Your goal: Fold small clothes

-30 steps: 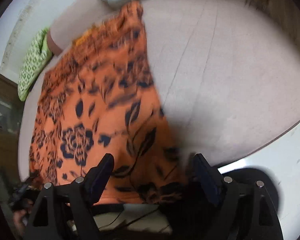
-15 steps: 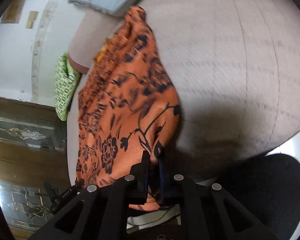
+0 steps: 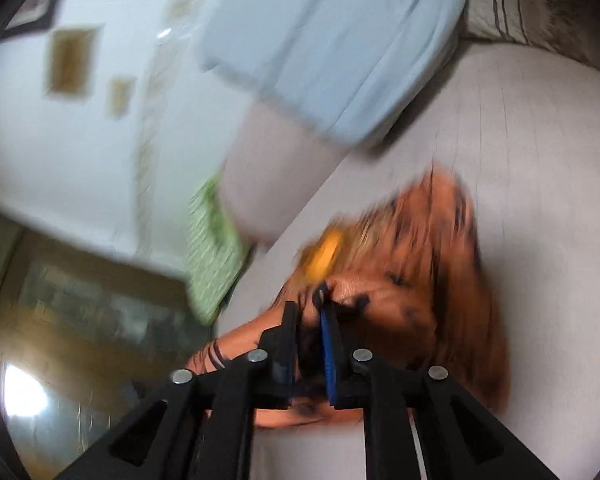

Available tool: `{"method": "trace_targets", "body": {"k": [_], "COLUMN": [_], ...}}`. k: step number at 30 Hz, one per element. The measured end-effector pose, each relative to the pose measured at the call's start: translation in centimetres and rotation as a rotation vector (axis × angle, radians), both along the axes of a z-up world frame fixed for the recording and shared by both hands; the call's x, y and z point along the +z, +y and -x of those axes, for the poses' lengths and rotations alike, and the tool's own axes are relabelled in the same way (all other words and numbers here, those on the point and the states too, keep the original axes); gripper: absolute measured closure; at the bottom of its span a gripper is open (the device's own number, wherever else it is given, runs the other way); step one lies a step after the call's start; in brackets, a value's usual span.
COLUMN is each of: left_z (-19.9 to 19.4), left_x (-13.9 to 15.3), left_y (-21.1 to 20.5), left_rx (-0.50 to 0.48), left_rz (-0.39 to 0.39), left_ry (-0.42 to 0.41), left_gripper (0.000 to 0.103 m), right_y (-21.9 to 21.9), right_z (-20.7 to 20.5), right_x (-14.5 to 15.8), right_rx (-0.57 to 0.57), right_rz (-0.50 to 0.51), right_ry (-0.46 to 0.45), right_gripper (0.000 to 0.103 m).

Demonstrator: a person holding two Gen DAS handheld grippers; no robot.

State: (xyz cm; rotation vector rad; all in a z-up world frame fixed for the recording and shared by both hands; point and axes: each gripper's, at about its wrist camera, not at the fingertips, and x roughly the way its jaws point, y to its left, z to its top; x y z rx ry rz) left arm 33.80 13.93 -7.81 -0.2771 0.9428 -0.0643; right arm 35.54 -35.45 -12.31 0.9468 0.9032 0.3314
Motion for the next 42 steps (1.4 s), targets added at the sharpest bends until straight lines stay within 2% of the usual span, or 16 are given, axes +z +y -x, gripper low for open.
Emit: {"method": "trace_targets", "body": {"k": [1,2,5,11,21,22,23,24,25,29,32,35,37,38,39,42], "left_z": [-2.5,-3.8,-1.9,7.0,9.1,9.4,9.5,9.7,9.7,10.0,9.9,9.4,9.5,9.6,9.6,10.5], "left_x": [-2.5,-4.9,-6.3,-4.1,-9.3,-9.6,-9.9,-10.2,-10.2,-9.9,-10.5,-11.2,-11.2,-11.1,-11.0,-10.1], "left_y": [0.2,0.7,2.8,4.3,-0.6,-0.8,-0.9,-1.0,-1.2,-1.2,-0.4,-0.3,-0.2,-0.2,-0.1,0.2], "left_rx": [0.035,0.107,0.146,0.160,0.081,0.089,0.094,0.097,0.096,0.090,0.126,0.113,0.122,0.127,0.131,0.146], "left_rz": [-0.060,-0.133,-0.052,-0.072,-0.120,-0.114,-0.109,-0.107,-0.112,-0.147,-0.097,-0.065,-0.075,-0.074,-0.074,-0.078], "left_ry": [0.067,0.137,0.087,-0.128,-0.048,-0.051,-0.053,-0.057,-0.058,-0.091,-0.071,-0.032,-0.039,-0.041,-0.041,-0.070], "left_gripper": [0.025,0.026,0.027,0.013,0.012,0.012,0.012,0.012,0.012,0.012,0.012,0.012,0.012,0.012,0.012,0.012], "right_y": [-0.2,-0.5,-0.8,1.3,6.2,6.3,6.4,6.4,6.7,7.2,3.4,3.4,2.8,2.2,1.6,1.2], "right_z": [-1.4,-1.6,1.5,6.5,0.7,-0.6,-1.9,-3.1,-3.5,-0.3,-0.4,0.4,1.6,2.2,3.1,5.3], "right_x": [-1.8,-3.8,-4.6,-2.3,-1.1,-1.6,-2.5,-3.7,-4.3,0.3,-2.7,-4.9,-3.6,-3.1,-2.4,-1.6], "right_rx": [-0.038,-0.105,-0.113,0.051,0.182,0.183,0.184,0.211,0.235,0.172,0.054,0.098,0.070,0.035,-0.019,0.002], "right_rz": [0.047,0.100,0.104,0.427,0.677,0.707,0.727,0.703,0.684,0.768,0.751,0.716,0.647,0.616,0.601,0.595], "right_ry": [0.074,0.147,0.092,0.002,-0.087,-0.066,-0.023,0.036,0.057,-0.103,0.043,0.047,-0.021,-0.025,-0.028,-0.025], "right_gripper": [0.016,0.010,0.010,0.010,0.013,0.017,0.039,0.088,0.096,0.098,0.097,0.091,0.071,0.033,0.018,0.018]}}
